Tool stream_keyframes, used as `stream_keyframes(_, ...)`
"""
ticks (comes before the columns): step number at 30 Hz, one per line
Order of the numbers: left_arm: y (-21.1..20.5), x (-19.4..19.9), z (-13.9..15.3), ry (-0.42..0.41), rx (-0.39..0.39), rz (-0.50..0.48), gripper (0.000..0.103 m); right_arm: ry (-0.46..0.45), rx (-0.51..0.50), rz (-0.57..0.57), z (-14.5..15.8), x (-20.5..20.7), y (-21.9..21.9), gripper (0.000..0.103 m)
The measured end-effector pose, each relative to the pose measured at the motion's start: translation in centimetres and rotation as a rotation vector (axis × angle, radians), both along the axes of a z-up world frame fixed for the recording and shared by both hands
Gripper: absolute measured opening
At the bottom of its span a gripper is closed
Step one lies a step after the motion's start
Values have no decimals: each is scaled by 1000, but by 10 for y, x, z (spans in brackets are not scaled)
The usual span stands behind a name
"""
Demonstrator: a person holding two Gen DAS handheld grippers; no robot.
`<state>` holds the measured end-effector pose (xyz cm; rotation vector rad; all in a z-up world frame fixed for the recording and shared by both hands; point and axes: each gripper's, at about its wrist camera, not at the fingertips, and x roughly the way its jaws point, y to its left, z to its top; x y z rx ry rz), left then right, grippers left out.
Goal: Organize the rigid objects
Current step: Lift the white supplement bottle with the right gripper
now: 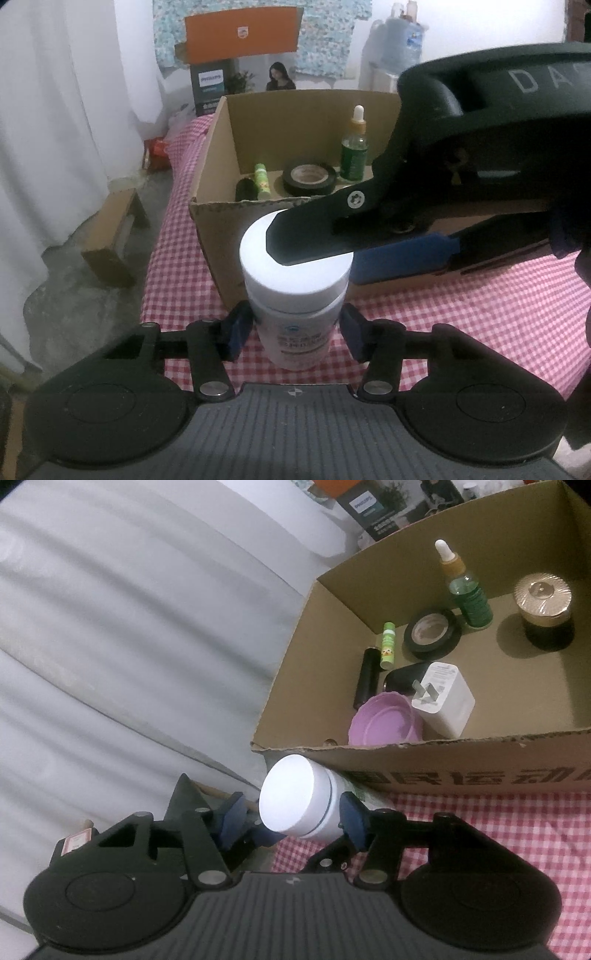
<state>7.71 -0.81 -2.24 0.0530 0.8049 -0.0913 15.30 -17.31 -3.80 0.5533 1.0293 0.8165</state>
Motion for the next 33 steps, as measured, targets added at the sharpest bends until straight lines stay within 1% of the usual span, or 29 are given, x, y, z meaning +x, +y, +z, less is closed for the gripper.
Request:
stream_keyframes(8, -15, -6, 5, -4, -11, -43, 51, 9, 3, -27, 2, -12, -17, 59)
stream_keyframes(18, -50, -8, 8, -17, -27, -165, 51, -21, -37, -109, 14, -35, -54, 59)
stream_keyframes(21, -55, -4, 3, -3, -21, -182, 52, -24, -50, -127, 13, -35, -61, 60)
stream_keyframes(25, -58, 4, -5, 27, -3, -194, 52, -1, -65, -135, 5, -31, -62, 60)
stream_keyframes(28, -59, 7, -5, 19, 19, -196, 52, 7, -60, -128, 2, -26, -61, 61)
stream_keyframes(33, -64, 7, -9, 17, 38, -202, 53, -7, -69, -118, 2, -22, -58, 64)
